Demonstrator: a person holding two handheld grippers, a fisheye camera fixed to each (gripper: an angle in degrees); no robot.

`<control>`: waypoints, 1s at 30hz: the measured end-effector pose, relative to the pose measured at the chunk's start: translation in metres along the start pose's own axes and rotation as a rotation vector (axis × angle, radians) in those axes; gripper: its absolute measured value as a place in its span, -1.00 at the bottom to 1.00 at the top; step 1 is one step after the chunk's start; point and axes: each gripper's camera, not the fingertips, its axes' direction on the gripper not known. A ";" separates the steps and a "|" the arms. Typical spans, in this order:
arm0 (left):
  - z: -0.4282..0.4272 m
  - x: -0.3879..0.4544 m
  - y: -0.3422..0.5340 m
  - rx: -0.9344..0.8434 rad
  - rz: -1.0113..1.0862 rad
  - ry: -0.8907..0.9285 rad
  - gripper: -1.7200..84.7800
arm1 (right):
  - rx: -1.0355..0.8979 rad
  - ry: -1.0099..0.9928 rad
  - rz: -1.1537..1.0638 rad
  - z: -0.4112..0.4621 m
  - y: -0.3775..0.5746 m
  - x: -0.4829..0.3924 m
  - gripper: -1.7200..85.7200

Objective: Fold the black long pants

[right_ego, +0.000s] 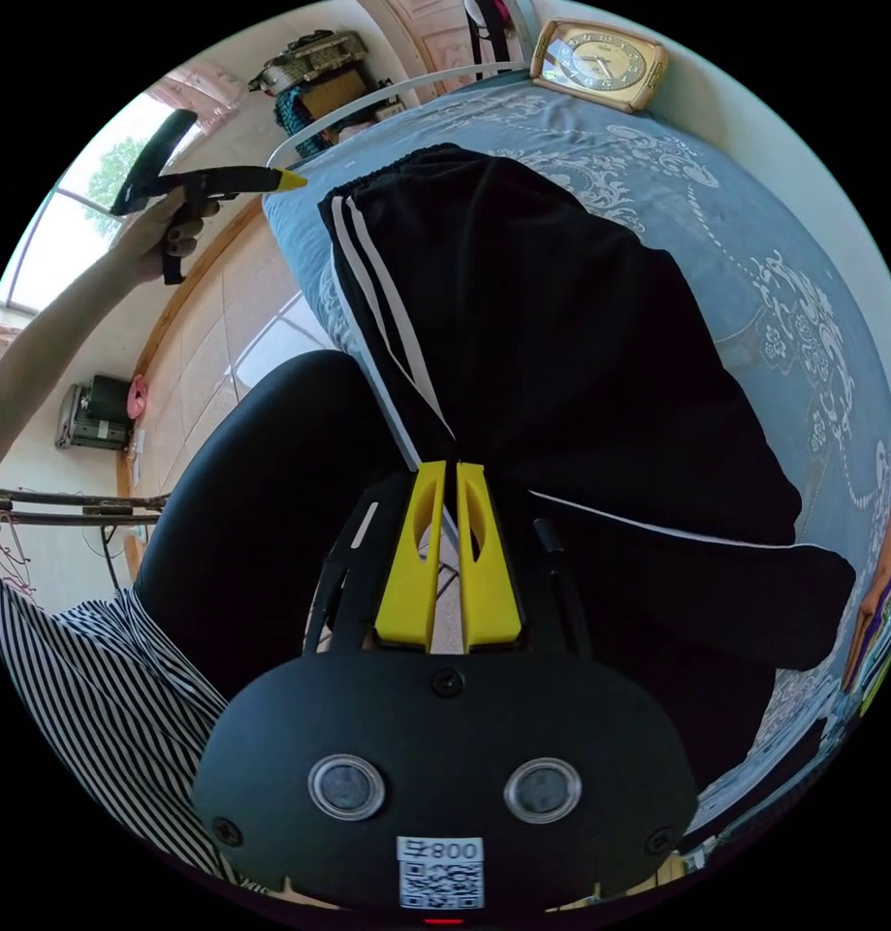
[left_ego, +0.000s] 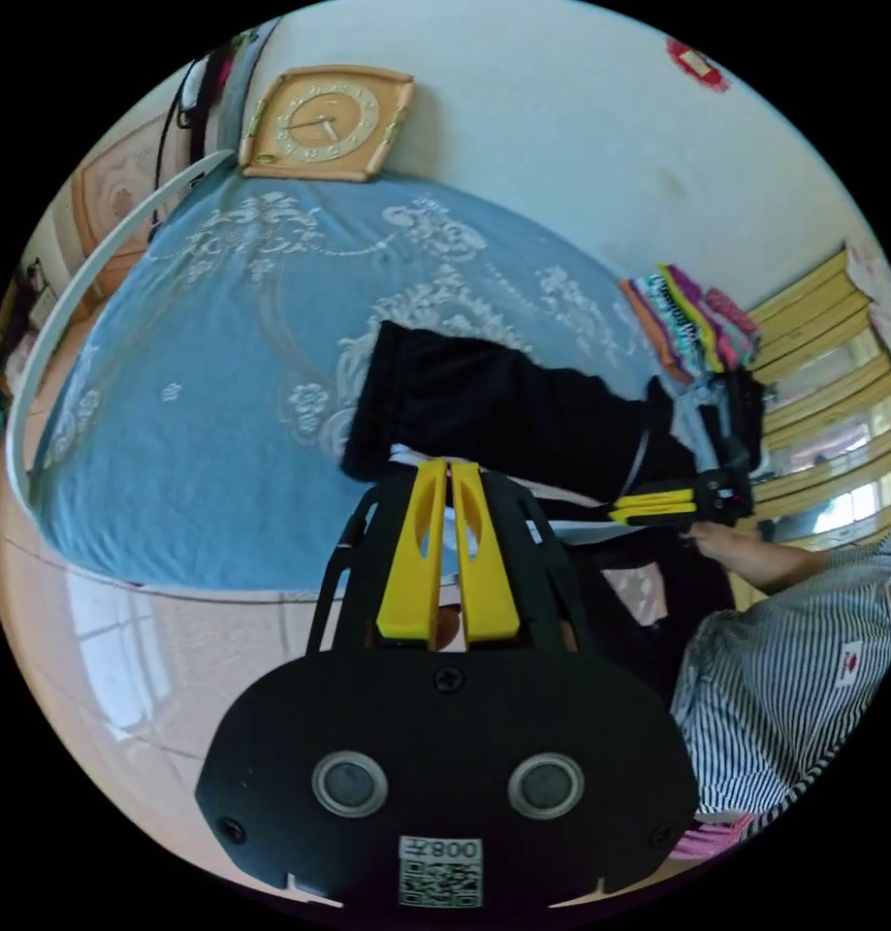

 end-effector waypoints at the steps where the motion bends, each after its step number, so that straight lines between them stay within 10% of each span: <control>1: 0.001 0.008 0.000 0.009 0.016 0.037 -0.95 | 0.004 0.002 0.001 0.003 0.002 0.002 -0.91; 11: 0.114 0.133 -0.004 -0.266 0.190 -0.010 -0.96 | -0.002 -0.027 0.036 0.024 0.021 0.030 -0.91; 30: 0.072 0.325 -0.020 -0.128 0.337 0.071 -0.91 | 0.216 -0.094 0.467 0.023 0.128 0.177 -0.94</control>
